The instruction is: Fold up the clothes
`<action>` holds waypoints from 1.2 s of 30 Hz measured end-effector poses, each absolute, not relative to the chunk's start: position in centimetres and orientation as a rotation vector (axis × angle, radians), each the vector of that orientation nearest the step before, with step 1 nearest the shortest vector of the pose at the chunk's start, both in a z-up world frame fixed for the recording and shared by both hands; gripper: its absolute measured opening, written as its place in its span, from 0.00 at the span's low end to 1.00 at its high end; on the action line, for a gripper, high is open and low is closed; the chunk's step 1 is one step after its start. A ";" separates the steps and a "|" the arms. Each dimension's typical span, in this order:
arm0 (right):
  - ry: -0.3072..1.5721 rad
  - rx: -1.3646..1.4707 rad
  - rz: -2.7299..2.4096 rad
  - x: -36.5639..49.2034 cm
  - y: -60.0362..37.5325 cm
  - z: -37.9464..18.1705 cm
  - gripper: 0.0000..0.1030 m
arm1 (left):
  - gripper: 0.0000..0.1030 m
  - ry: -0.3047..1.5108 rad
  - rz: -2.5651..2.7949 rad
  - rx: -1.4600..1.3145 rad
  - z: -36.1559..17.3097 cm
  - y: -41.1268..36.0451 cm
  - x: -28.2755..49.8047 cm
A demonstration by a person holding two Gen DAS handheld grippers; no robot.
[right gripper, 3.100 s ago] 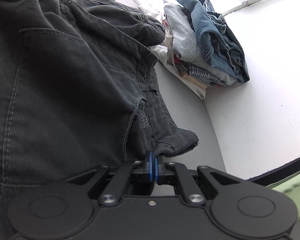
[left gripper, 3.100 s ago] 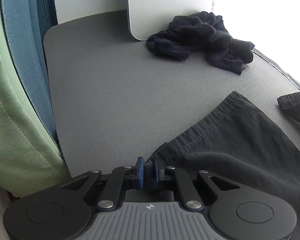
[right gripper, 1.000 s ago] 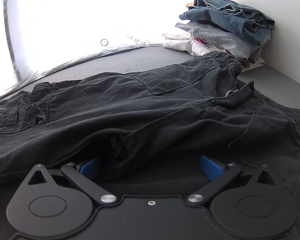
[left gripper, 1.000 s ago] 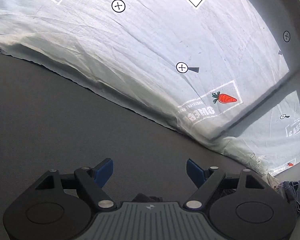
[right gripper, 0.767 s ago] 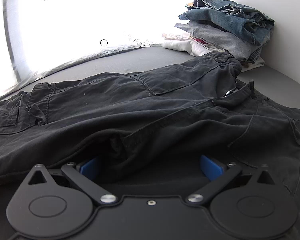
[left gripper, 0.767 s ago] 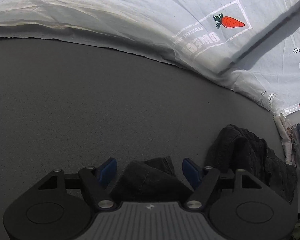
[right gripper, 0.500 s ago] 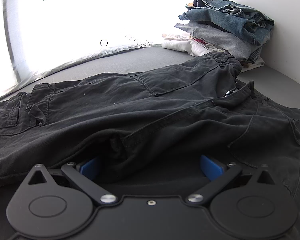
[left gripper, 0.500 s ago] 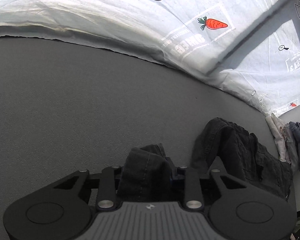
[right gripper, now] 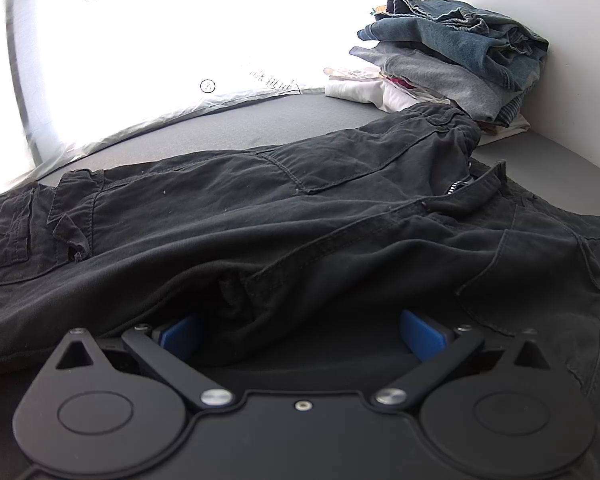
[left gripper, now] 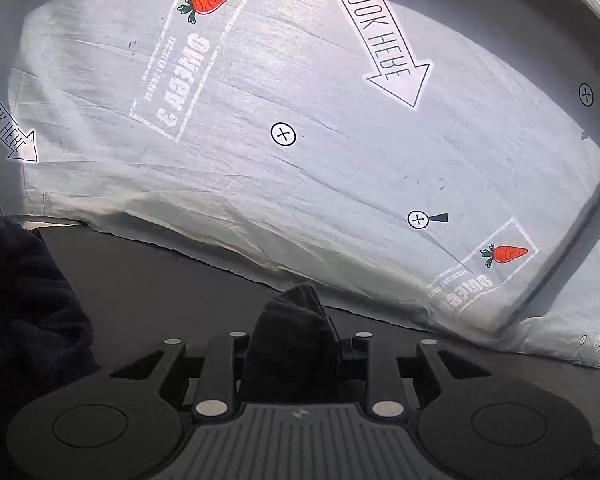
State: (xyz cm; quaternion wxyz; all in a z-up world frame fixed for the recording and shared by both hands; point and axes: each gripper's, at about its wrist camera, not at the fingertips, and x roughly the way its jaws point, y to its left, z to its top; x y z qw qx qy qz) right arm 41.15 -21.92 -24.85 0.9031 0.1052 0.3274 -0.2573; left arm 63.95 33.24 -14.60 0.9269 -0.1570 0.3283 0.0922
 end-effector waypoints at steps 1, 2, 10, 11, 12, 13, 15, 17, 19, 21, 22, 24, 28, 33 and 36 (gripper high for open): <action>0.677 0.218 -0.532 41.1 -21.9 -24.8 1.00 | 0.33 0.709 0.226 -0.321 -15.9 33.5 64.3; 0.677 0.218 -0.532 41.1 -21.9 -24.8 1.00 | 0.33 0.726 0.232 -0.324 -16.5 33.8 64.5; 0.677 0.218 -0.532 41.1 -22.0 -24.8 1.00 | 0.61 0.808 0.181 -0.357 -19.3 36.2 65.1; 0.677 0.218 -0.532 41.1 -22.0 -24.8 1.00 | 0.63 0.818 0.175 -0.362 -19.6 36.4 65.2; 0.677 0.218 -0.532 41.1 -22.0 -24.8 1.00 | 0.67 0.828 0.169 -0.366 -20.0 36.7 65.3; 0.677 0.218 -0.532 41.1 -22.0 -24.8 1.00 | 0.70 0.838 0.162 -0.370 -20.3 37.0 65.4; 0.677 0.218 -0.532 41.1 -22.0 -24.8 1.00 | 0.70 0.879 0.140 -0.389 -21.3 37.5 65.9; 0.677 0.218 -0.532 41.1 -22.0 -24.8 1.00 | 0.63 0.919 0.097 -0.442 -22.2 37.8 66.4; 0.677 0.218 -0.532 41.1 -22.0 -24.8 1.00 | 0.24 0.903 0.055 -0.519 -22.7 38.1 66.3; 0.677 0.218 -0.532 41.1 -22.0 -24.8 1.00 | 0.23 0.783 0.037 -0.580 -21.6 38.5 65.1; 0.677 0.218 -0.533 41.1 -22.0 -24.8 1.00 | 0.23 0.715 0.029 -0.608 -20.9 38.7 64.4; 0.677 0.218 -0.533 41.1 -22.0 -24.8 1.00 | 0.23 0.577 0.015 -0.662 -19.5 39.1 62.9; 0.677 0.219 -0.534 41.1 -22.0 -24.8 1.00 | 0.26 0.536 0.057 -0.485 -18.2 37.6 63.6; 0.677 0.219 -0.534 41.1 -22.1 -24.8 1.00 | 0.34 0.780 0.338 -0.308 -21.6 37.3 66.8; 0.677 0.219 -0.535 41.1 -22.0 -24.8 1.00 | 0.46 0.748 0.364 -0.399 -21.0 38.5 64.9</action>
